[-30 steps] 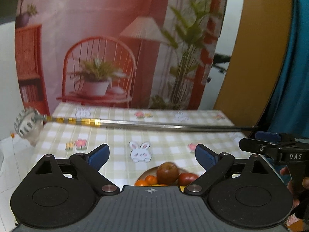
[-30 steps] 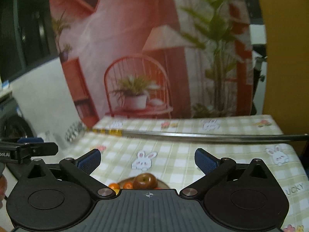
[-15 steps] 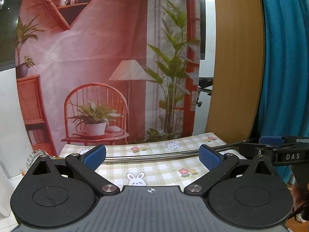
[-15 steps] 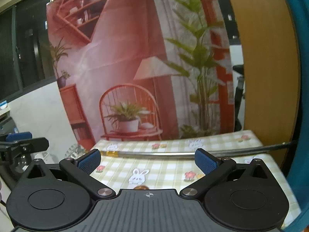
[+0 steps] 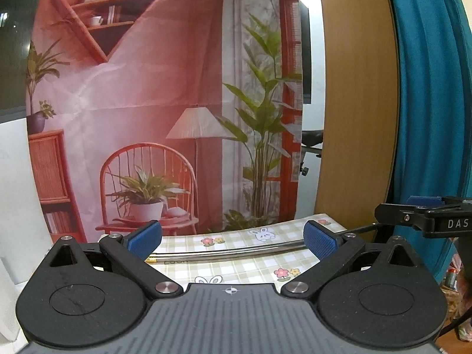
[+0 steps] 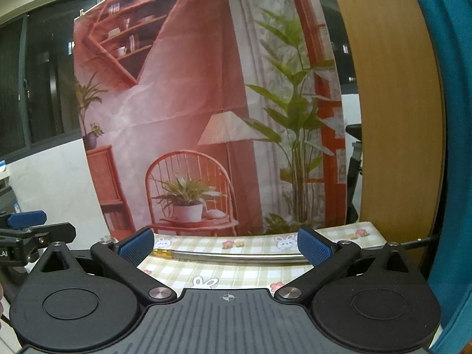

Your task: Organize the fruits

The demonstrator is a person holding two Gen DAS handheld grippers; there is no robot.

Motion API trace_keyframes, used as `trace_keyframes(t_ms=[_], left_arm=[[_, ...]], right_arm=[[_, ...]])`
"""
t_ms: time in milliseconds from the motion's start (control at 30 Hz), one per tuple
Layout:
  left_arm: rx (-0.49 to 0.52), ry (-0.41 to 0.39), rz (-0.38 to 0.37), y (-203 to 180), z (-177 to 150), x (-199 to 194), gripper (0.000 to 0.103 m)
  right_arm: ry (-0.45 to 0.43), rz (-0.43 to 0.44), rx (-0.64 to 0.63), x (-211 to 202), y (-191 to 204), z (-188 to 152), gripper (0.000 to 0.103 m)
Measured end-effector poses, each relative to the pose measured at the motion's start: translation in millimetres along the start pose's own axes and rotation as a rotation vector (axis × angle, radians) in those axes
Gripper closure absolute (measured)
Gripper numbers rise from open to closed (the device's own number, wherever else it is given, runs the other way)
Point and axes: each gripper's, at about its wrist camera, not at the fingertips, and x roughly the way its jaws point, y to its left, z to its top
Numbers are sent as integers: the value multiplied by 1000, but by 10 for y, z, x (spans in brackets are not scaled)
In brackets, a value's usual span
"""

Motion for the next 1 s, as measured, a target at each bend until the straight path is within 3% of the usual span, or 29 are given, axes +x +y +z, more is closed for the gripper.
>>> trace_keyframes(t_ms=[1000], left_arm=[[30,12,-3,-41,-57,-25,0]], right_arm=[[-29,-12,-5,-101,13,-36,0]])
